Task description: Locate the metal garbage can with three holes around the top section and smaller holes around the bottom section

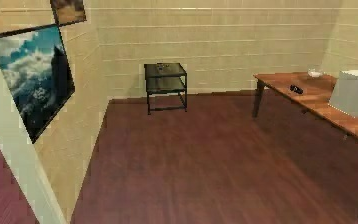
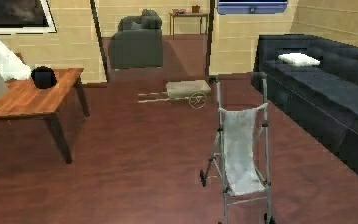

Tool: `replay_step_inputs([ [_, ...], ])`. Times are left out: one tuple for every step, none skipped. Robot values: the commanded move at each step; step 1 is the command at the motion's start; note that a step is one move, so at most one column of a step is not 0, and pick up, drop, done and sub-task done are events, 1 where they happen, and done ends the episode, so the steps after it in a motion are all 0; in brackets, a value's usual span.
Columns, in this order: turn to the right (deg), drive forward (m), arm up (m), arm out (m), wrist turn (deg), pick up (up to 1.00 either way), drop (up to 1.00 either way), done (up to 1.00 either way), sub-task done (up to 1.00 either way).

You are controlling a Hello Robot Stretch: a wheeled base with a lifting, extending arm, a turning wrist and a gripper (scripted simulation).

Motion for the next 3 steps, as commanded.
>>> replay_step_inputs([
  [-42.0,0.0,0.0,0.0,0.0,0.0,0.0,0.0,0.0],
  [0.0,0.4,0.0,0.0,0.0,0.0,0.0,0.0,0.0],
  [-45.0,0.0,0.0,0.0,0.0,0.0,0.0,0.0,0.0],
])
